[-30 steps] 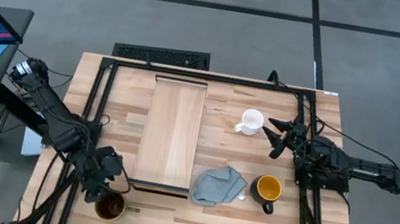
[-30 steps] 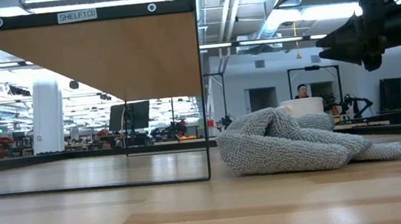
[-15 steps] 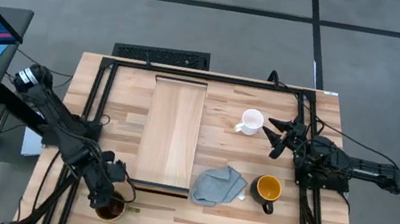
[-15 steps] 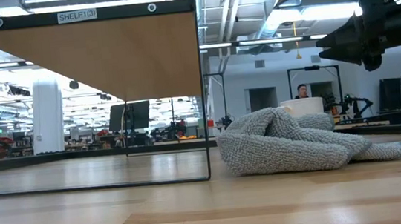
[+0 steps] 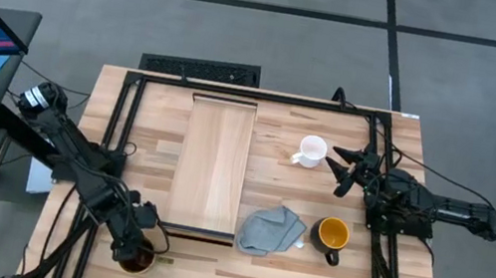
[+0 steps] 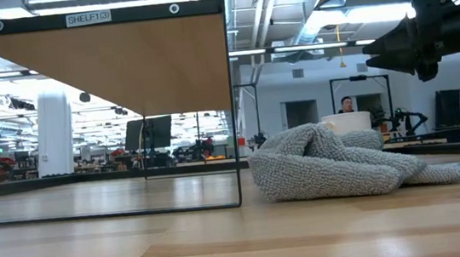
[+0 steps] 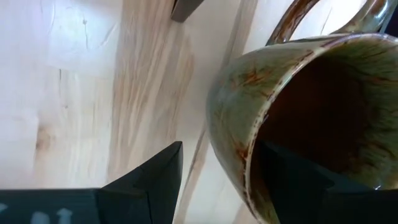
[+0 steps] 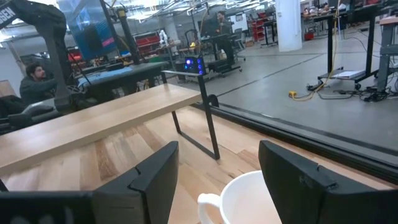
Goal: Stack small to large cups/mugs on shelf
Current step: Put the green patterned mug on the shelf
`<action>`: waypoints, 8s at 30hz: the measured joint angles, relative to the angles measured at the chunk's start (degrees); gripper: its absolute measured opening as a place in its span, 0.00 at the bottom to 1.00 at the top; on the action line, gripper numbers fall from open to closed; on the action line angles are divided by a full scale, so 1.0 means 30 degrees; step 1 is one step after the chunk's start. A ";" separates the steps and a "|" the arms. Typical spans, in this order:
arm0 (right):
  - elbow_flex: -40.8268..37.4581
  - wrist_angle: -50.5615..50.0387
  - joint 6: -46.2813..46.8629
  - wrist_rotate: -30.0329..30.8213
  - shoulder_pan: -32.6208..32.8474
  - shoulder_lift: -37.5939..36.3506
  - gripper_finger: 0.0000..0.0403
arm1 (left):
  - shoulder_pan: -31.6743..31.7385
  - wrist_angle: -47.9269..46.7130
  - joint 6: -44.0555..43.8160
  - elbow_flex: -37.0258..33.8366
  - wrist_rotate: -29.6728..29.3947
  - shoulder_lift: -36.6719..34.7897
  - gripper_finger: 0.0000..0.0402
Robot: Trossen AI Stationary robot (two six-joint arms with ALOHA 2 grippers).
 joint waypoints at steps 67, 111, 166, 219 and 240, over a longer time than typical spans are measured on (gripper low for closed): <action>-0.0005 0.0000 -0.0007 0.0000 0.0000 0.0001 0.61 | 0.0007 -0.0087 0.2467 -0.0015 -0.1005 0.0000 0.10; -0.0001 -0.0005 -0.0007 0.0022 0.0000 0.0002 0.61 | 0.0122 -0.3545 0.3594 0.1627 -0.1452 -0.0051 0.05; -0.0001 -0.0003 -0.0015 0.0029 0.0000 0.0002 0.61 | 0.0838 -1.1585 0.4303 0.7555 -0.2234 -0.0066 0.06; -0.0005 0.0000 0.0831 0.0087 -0.0007 0.0001 0.61 | 2.1587 -0.8380 2.3440 1.4451 -0.0814 0.1149 0.06; 0.0001 -0.0007 0.0809 0.0066 0.0000 0.0002 0.61 | 2.3667 -1.3952 2.6026 2.1995 0.0335 0.9209 0.06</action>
